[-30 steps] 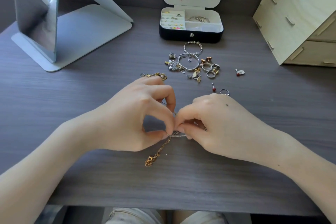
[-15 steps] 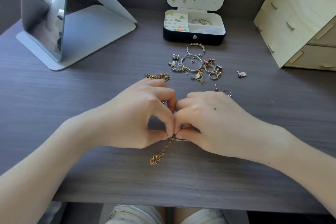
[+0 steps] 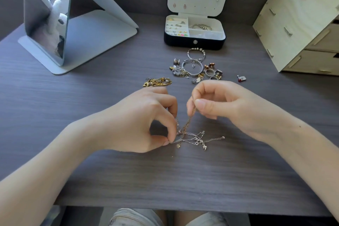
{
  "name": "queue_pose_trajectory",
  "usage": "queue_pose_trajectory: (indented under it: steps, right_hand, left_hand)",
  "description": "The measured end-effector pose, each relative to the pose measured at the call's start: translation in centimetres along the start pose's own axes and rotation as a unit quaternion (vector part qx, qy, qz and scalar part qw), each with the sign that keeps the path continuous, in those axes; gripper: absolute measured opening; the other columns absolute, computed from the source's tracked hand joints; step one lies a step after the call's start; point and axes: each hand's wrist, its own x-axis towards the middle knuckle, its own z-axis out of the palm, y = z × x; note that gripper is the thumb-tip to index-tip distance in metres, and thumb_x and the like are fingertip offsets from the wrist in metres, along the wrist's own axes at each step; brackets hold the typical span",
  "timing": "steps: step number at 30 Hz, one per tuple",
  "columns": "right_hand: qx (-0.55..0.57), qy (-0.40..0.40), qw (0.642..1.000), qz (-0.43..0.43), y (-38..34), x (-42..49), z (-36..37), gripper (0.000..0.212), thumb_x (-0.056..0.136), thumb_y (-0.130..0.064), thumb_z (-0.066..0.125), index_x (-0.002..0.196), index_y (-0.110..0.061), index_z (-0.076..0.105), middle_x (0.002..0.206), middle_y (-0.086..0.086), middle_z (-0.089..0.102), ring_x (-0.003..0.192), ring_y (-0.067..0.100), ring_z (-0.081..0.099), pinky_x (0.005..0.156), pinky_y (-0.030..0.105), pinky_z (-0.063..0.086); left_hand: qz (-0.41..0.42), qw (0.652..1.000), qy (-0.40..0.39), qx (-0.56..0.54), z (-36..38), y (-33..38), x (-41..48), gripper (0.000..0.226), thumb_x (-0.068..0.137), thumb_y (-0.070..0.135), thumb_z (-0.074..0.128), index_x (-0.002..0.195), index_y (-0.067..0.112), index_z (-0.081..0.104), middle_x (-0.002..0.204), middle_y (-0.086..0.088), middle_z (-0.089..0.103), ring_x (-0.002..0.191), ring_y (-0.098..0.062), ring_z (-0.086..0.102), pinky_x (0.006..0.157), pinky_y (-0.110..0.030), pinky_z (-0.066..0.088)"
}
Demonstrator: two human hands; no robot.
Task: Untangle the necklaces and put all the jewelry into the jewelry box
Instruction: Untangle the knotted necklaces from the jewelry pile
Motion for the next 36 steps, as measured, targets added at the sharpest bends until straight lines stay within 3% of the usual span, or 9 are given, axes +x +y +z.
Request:
queue_pose_trajectory:
  steps: [6,10,13,15,19,23,27,31,36]
  right_hand:
    - [0.193,0.058,0.979,0.037,0.5,0.8,-0.1,0.007,0.084,-0.011,0.054,0.078,-0.011,0.051,0.075,0.005,0.067,0.061,0.013,0.049,0.05,0.02,0.038]
    - [0.215,0.099,0.968,0.086,0.9,1.0,0.1,0.017,0.096,-0.004,0.045,0.08,-0.01,0.048,0.08,0.009,0.069,0.06,0.016,0.058,0.045,0.022,0.044]
    - [0.136,0.153,0.975,0.084,1.1,1.1,0.5,0.016,0.097,-0.004,0.046,0.082,-0.01,0.048,0.084,0.011,0.067,0.056,0.016,0.059,0.041,0.023,0.043]
    - [0.018,0.193,0.979,0.055,1.5,1.2,0.7,0.011,0.094,-0.007,0.053,0.084,-0.013,0.051,0.086,0.008,0.065,0.055,0.016,0.059,0.043,0.025,0.043]
    - [-0.236,0.237,0.941,-0.054,1.8,0.5,0.9,0.01,0.079,-0.029,0.067,0.079,-0.029,0.057,0.083,-0.01,0.059,0.062,0.013,0.053,0.06,0.018,0.039]
    - [-0.318,0.16,0.932,-0.075,1.1,-0.9,1.1,0.014,0.068,-0.046,0.066,0.069,-0.035,0.059,0.077,-0.014,0.056,0.074,0.006,0.048,0.066,0.016,0.035]
    - [-0.412,0.054,0.908,-0.051,1.5,-1.4,1.2,0.02,0.066,-0.058,0.06,0.071,-0.038,0.059,0.074,-0.02,0.053,0.077,-0.001,0.044,0.068,0.017,0.036]
    - [-0.435,0.01,0.899,-0.042,1.5,-1.8,1.1,0.021,0.071,-0.056,0.054,0.069,-0.035,0.058,0.071,-0.018,0.052,0.08,0.0,0.044,0.066,0.015,0.036]
    - [-0.43,-0.001,0.902,-0.036,1.2,-2.2,0.5,0.017,0.078,-0.047,0.068,0.073,-0.031,0.063,0.073,-0.016,0.055,0.082,0.003,0.045,0.07,0.019,0.038]
  left_hand:
    - [0.004,1.0,-0.001,-0.017,0.0,0.0,0.0,0.012,0.068,0.023,0.072,0.067,0.035,0.071,0.08,0.016,0.052,0.077,-0.001,0.038,0.073,-0.012,0.033]
    - [0.004,1.0,-0.006,-0.026,0.1,-0.1,-0.1,0.012,0.07,0.024,0.071,0.069,0.036,0.072,0.082,0.016,0.054,0.079,-0.003,0.042,0.074,-0.014,0.035]
    - [0.002,1.0,-0.007,-0.03,0.1,-0.2,-0.1,0.012,0.071,0.024,0.071,0.07,0.037,0.072,0.083,0.017,0.055,0.079,-0.003,0.044,0.074,-0.015,0.036]
    - [0.003,0.999,-0.009,-0.031,0.1,-0.2,-0.1,0.012,0.071,0.025,0.071,0.071,0.037,0.072,0.083,0.017,0.054,0.079,-0.002,0.044,0.075,-0.013,0.035]
    - [-0.001,0.999,-0.016,-0.05,-0.2,-0.3,-0.2,0.011,0.076,0.032,0.063,0.076,0.037,0.073,0.087,0.017,0.057,0.081,-0.001,0.047,0.076,-0.014,0.037]
    - [-0.029,0.996,0.003,-0.085,-0.7,-0.6,-0.4,0.016,0.076,0.028,0.058,0.082,0.031,0.073,0.089,0.015,0.06,0.085,0.0,0.054,0.078,-0.016,0.04]
    - [-0.065,0.997,0.032,-0.012,-0.3,-1.5,-0.3,0.021,0.073,0.041,0.056,0.087,0.032,0.068,0.09,0.016,0.058,0.084,0.0,0.049,0.078,-0.018,0.039]
    - [-0.077,0.996,0.033,-0.009,0.0,-2.0,-0.2,0.018,0.074,0.047,0.054,0.084,0.036,0.065,0.085,0.017,0.056,0.084,-0.001,0.046,0.077,-0.017,0.038]
    - [-0.072,0.996,0.048,0.02,-0.1,-2.1,-0.2,0.019,0.075,0.047,0.053,0.079,0.033,0.065,0.084,0.015,0.054,0.081,-0.006,0.043,0.073,-0.02,0.037]
